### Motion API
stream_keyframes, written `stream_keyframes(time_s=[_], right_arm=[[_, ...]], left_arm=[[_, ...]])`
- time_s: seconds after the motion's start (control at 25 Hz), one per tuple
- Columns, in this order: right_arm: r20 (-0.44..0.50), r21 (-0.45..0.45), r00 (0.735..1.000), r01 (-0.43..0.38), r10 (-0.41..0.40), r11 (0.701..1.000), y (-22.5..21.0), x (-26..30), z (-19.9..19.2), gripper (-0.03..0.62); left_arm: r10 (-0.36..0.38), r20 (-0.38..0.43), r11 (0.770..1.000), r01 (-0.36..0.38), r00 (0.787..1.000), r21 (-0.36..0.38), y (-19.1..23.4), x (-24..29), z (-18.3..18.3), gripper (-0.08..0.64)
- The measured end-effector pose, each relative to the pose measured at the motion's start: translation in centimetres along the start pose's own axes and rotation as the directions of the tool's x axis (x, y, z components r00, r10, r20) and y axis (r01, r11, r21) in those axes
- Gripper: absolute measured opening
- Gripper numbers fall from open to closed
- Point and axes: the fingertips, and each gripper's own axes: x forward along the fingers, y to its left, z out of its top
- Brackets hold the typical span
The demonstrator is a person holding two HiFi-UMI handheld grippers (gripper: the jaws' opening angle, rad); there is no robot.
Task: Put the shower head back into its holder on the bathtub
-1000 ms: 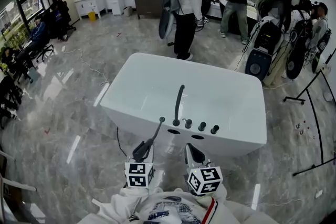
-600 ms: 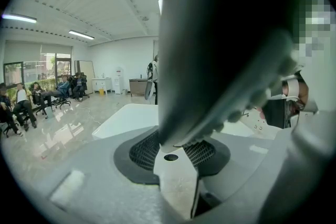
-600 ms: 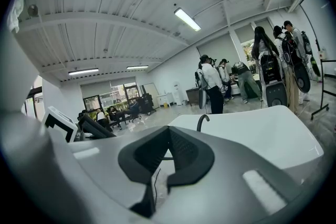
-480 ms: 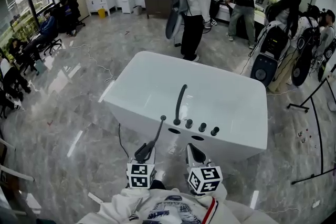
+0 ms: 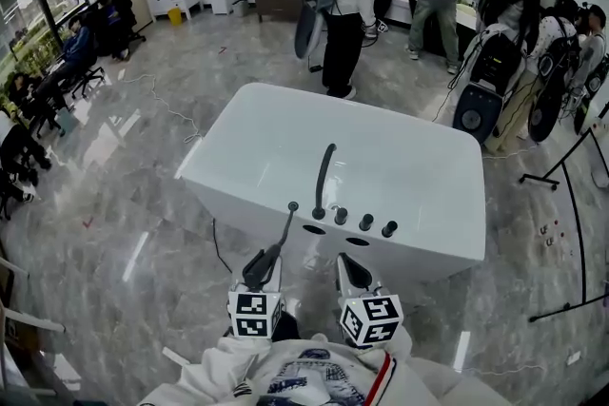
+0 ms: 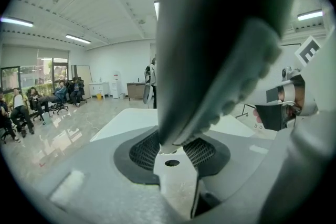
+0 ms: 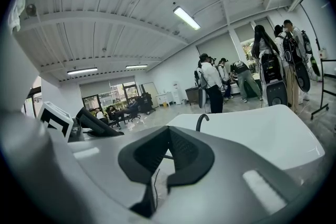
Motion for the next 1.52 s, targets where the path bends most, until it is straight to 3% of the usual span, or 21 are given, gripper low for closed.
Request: stream_keyframes(time_s=[0.76, 1.52], right_arm=[[-0.022, 0.008, 0.999, 0.032, -0.032, 0.999, -0.1, 8.1, 1.7, 0.006], [-0.051, 0.044, 0.988, 0.151, -0.149, 0.988, 0.4, 14.7, 1.8, 0.005]], left_arm=[[-0.078, -0.007, 0.996, 0.078, 0.997, 0.051, 3.9, 6.7, 3.0, 0.143], [-0.211, -0.033, 0.972, 0.213, 0.977, 0.103, 8.0, 11.8, 4.1, 0.142]])
